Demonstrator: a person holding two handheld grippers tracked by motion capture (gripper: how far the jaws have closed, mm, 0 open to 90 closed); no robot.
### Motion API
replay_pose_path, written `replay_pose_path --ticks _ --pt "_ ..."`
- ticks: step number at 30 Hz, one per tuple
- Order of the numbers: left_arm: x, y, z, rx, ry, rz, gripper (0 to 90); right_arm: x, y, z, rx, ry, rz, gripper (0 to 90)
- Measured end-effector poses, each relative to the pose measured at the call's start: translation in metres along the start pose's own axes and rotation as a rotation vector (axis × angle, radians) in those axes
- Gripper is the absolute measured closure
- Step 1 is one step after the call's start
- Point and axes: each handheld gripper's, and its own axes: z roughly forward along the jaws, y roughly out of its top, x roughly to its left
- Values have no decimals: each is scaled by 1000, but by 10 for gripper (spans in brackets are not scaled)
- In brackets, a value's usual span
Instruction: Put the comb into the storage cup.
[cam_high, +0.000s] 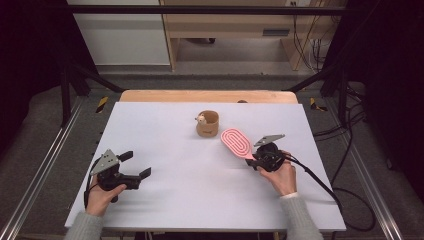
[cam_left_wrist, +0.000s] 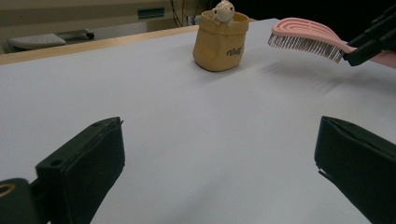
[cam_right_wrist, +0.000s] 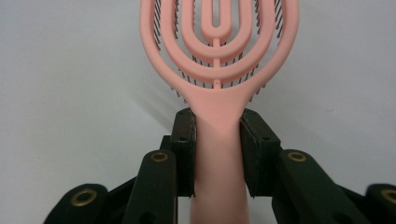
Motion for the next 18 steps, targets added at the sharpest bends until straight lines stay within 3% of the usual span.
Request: replay_pose_path --ticks 18 --pt "-5 2 3 4 0 -5 15 5 0 -11 -94 54 7 694"
